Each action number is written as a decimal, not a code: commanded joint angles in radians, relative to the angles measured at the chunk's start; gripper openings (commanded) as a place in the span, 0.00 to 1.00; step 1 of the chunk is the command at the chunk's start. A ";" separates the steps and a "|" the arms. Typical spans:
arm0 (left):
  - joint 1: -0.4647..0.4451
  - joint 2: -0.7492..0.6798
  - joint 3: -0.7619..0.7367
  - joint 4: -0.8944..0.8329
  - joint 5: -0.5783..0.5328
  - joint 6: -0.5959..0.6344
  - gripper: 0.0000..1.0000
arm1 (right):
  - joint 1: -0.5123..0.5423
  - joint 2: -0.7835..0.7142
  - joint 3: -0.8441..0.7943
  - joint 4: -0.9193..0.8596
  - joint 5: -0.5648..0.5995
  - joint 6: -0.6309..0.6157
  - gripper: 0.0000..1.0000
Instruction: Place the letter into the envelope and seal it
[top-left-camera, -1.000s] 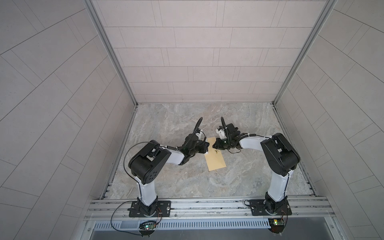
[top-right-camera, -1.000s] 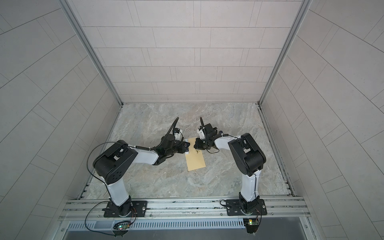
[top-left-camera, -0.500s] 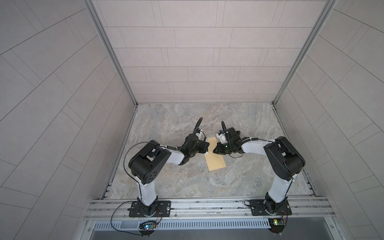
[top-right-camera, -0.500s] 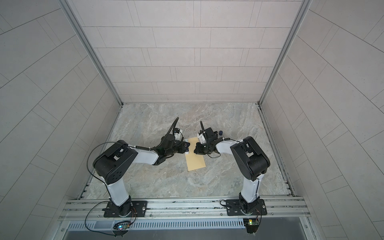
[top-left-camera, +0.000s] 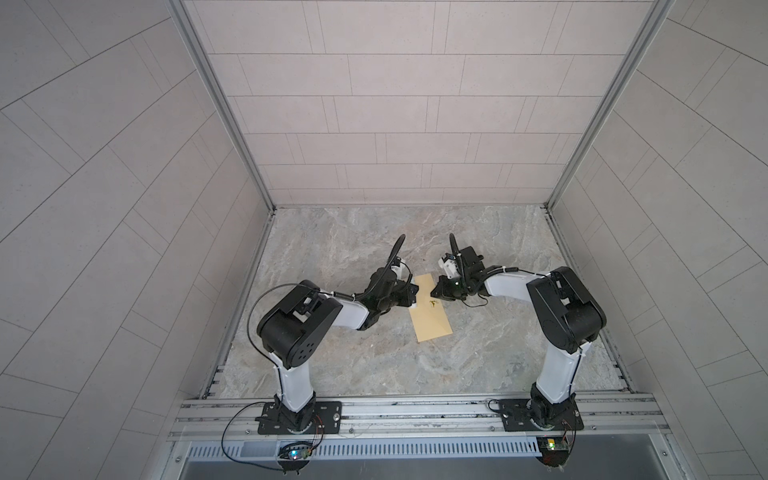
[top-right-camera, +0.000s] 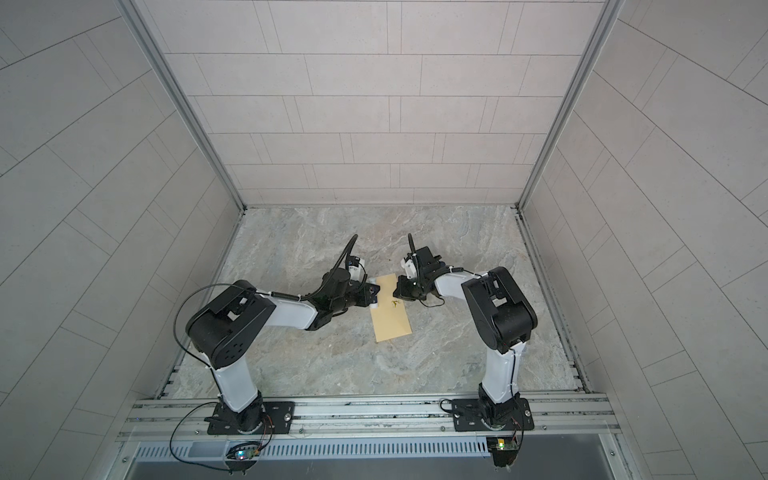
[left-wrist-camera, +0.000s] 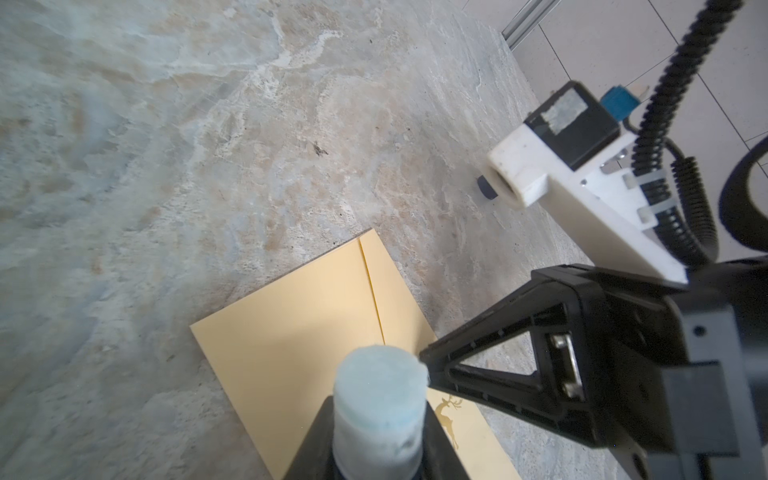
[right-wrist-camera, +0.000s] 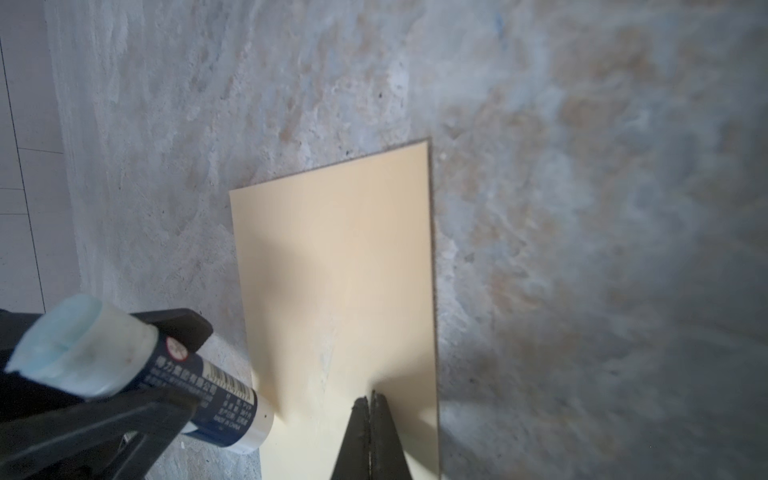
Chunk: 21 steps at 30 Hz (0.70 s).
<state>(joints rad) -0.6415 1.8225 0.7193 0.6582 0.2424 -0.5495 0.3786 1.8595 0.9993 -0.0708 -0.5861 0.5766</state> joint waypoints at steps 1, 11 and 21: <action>0.006 0.001 -0.009 -0.032 -0.015 0.016 0.00 | -0.015 0.035 0.035 -0.034 0.005 -0.002 0.00; 0.005 0.001 -0.010 -0.033 -0.015 0.019 0.00 | -0.026 0.061 0.068 -0.038 -0.005 0.001 0.00; 0.006 0.006 -0.012 -0.029 -0.014 0.014 0.00 | 0.040 0.010 -0.017 -0.015 -0.025 -0.002 0.00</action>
<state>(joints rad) -0.6415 1.8225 0.7193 0.6582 0.2424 -0.5495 0.3935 1.8935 1.0271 -0.0532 -0.6029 0.5770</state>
